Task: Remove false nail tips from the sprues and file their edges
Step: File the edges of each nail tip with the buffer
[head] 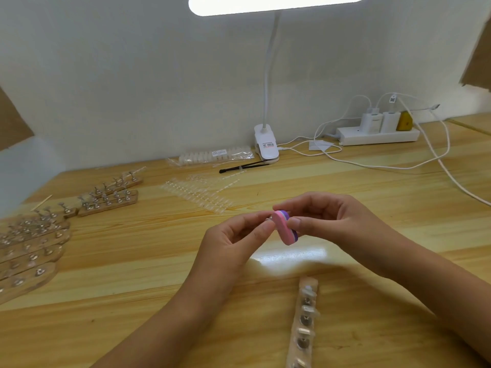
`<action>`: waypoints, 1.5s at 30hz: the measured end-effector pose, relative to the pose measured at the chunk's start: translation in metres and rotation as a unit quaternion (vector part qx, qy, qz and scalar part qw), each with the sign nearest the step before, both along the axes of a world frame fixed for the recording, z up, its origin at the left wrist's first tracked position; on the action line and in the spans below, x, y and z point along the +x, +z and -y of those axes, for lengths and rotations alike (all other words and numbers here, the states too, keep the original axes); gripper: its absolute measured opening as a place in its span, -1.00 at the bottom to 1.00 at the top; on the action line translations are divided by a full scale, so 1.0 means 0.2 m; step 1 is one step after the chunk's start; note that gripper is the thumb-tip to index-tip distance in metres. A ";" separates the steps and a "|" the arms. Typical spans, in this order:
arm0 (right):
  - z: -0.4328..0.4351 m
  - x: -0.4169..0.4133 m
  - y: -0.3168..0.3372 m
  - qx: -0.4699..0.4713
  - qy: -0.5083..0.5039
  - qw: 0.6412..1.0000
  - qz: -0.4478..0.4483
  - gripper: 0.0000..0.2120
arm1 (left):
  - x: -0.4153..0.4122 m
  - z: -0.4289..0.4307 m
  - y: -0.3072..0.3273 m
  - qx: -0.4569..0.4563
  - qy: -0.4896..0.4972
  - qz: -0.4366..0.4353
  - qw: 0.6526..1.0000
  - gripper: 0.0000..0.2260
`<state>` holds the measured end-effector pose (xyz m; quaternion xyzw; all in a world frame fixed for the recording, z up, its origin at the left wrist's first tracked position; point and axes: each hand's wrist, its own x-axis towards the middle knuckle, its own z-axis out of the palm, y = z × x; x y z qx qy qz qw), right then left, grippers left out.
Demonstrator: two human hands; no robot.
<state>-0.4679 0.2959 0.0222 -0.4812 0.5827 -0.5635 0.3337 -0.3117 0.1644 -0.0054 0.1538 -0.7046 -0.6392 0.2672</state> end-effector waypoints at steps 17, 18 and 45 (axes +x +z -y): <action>-0.01 -0.03 0.00 0.022 0.039 0.999 0.007 -0.76 | 0.00 -0.03 0.02 0.002 0.019 -0.008 1.000 -0.73; -0.01 -0.03 0.00 0.022 0.038 0.999 0.005 -0.77 | 0.00 -0.03 0.02 0.003 0.019 -0.008 1.000 -0.73; -0.02 -0.06 0.00 0.032 0.069 0.997 -0.014 -0.79 | 0.00 0.00 0.03 -0.020 0.003 0.012 1.000 -0.72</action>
